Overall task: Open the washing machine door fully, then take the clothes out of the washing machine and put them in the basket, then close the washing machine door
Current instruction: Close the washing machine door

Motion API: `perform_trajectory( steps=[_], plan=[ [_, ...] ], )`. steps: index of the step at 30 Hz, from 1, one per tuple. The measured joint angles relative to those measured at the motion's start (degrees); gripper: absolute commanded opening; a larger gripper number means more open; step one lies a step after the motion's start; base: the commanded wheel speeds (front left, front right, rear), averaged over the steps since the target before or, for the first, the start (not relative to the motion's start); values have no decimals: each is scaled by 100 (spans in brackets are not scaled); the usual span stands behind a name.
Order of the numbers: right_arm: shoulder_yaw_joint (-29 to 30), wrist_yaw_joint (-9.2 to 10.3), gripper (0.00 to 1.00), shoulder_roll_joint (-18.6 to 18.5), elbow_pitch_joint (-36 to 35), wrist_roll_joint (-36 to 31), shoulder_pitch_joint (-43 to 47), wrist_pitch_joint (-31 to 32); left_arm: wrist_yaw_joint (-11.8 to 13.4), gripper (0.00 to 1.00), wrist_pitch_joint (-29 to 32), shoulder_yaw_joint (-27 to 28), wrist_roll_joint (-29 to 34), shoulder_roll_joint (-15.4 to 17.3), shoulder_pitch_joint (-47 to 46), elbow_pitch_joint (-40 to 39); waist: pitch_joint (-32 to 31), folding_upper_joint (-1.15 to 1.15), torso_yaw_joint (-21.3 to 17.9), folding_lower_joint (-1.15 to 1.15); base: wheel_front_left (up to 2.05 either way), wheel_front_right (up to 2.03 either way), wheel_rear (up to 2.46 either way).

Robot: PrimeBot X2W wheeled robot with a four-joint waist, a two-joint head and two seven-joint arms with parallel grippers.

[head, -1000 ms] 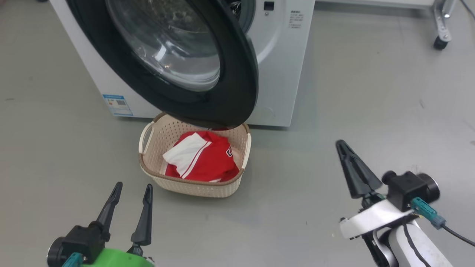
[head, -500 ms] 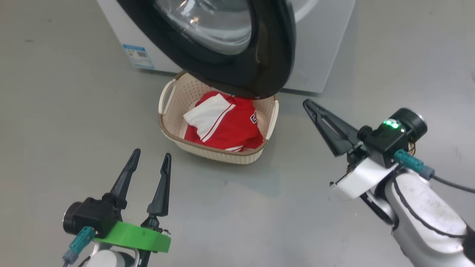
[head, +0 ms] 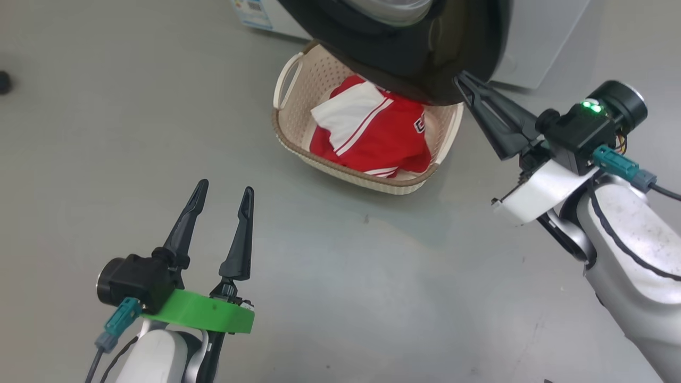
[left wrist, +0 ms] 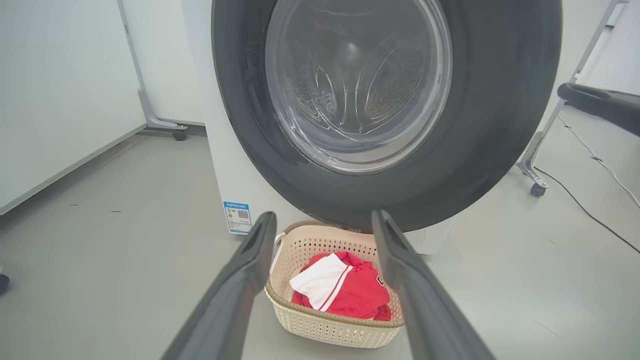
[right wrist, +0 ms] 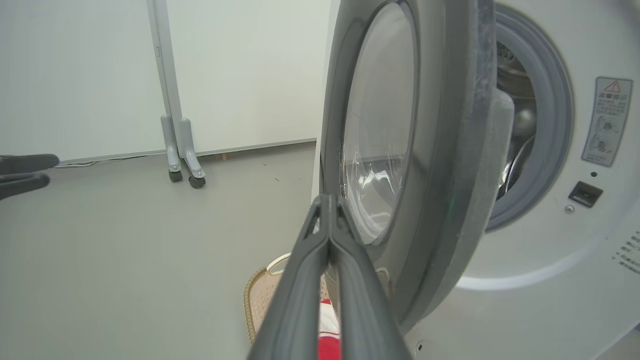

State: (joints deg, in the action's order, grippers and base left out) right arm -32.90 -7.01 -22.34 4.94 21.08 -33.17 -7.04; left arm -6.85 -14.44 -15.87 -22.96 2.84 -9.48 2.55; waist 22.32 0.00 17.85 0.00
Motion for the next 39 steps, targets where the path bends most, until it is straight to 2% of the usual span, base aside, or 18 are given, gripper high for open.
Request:
perform_trajectory(
  steps=[6,14,25,39],
  plan=[
    [-146,0,0,-130,169,78,-361,0,-1,100,0,20,0,-16,-52,58,290,0,214,0,0,0,0],
    [-47,0,0,-250,501,114,-716,-121,-2,100,0,18,0,-48,-177,113,560,0,391,0,0,0,0],
    [140,-48,0,-314,762,322,-1157,-212,-3,100,0,8,0,-66,-267,123,782,0,371,0,0,0,0],
    [337,-48,0,-634,987,404,-1940,-209,-7,100,-1,-114,-71,-94,-587,46,1232,0,373,0,0,0,0]
  ],
)
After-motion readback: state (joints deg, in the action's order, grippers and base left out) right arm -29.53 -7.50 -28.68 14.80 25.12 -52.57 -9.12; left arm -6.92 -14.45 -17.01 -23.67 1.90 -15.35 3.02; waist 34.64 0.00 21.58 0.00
